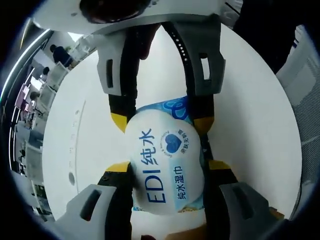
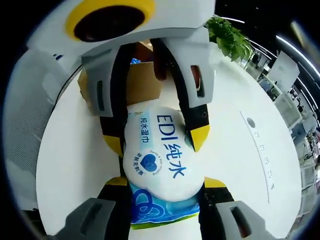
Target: Operate the shoe box by opening the lid, removing the specified soft item, and placing it in the target area until the item is outside and the box remains undamaged.
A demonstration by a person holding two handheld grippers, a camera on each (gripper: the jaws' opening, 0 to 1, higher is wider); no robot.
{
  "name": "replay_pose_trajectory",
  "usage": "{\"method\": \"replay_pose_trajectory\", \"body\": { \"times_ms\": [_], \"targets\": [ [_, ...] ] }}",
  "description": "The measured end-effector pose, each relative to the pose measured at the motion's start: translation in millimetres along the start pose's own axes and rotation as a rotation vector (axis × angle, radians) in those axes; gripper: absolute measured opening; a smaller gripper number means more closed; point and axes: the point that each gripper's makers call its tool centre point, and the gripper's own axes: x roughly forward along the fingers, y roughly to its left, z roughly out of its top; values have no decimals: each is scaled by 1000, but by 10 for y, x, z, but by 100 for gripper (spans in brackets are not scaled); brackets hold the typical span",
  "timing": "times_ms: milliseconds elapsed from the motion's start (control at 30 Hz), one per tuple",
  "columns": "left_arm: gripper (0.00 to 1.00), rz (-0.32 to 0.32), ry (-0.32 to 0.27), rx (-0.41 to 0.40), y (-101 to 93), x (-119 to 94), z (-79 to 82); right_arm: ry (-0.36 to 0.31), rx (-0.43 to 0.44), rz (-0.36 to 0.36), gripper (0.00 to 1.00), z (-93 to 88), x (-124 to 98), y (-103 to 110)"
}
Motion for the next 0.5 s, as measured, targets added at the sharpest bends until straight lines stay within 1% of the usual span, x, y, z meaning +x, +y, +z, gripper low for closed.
{"method": "replay_pose_trajectory", "body": {
  "times_ms": [267, 500],
  "targets": [
    [56, -18, 4, 53, 5, 16, -13, -13, 43, -31, 50, 0, 1, 21],
    [57, -13, 11, 64, 8, 24, -18, -10, 45, -37, 51, 2, 1, 25]
  ]
}}
